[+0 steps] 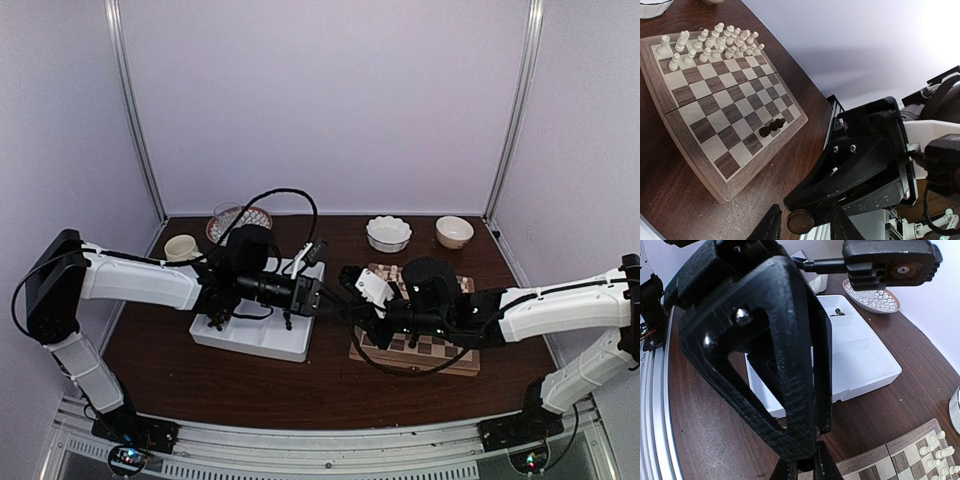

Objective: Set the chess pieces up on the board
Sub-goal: Pass from the right arm to the left

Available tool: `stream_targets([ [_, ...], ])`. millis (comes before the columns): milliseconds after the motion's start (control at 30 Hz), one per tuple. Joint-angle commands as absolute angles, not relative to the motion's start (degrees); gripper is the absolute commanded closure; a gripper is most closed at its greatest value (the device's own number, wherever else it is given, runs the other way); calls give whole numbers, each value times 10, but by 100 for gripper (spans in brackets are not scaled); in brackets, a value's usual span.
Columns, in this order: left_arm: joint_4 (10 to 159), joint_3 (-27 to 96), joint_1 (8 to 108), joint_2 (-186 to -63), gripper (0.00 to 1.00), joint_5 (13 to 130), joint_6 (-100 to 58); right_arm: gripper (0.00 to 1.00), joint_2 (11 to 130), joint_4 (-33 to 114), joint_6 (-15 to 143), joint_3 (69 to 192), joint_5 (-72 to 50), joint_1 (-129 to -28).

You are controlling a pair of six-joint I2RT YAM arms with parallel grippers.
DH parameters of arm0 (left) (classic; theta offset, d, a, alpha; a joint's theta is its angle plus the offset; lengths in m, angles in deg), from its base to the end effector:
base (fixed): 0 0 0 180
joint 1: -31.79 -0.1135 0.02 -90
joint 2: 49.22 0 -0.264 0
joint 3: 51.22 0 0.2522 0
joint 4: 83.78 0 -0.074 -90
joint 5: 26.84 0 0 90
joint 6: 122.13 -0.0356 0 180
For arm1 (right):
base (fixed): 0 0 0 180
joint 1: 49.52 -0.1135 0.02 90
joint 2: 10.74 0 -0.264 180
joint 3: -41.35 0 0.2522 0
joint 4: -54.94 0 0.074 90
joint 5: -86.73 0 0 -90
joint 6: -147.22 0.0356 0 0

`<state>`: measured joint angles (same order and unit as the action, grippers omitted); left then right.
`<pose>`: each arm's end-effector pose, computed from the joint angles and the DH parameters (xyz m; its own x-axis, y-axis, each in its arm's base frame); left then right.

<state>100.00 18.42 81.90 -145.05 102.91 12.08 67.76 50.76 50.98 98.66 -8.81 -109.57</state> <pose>0.2178 -0.2961 0.2262 -0.8509 0.1821 -0.4927 0.5241 0.2323 -0.8194 0.1475 0.2629 0.2342 -0.1142 -0.4148 -0.9027 -0.9238 0.3785 -0.0571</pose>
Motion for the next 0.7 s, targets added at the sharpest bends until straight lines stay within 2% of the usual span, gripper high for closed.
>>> stream_targets([
  [0, 1025, 203, 823, -1460, 68, 1041, 119, 93, 676, 507, 501, 998, -62, -1103],
  [133, 1017, 207, 823, -1465, 69, 1039, 118, 93, 676, 508, 501, 998, -56, -1104],
  [267, 1015, 209, 824, -1468, 78, 1039, 117, 92, 675, 508, 504, 997, -48, -1104],
  [400, 1015, 209, 824, -1467, 86, 1037, 116, 86, 670, 512, 503, 993, -48, -1104],
  [667, 1010, 213, 822, -1448, 87, 1031, 111, 71, 651, 540, 509, 970, -61, -1104],
])
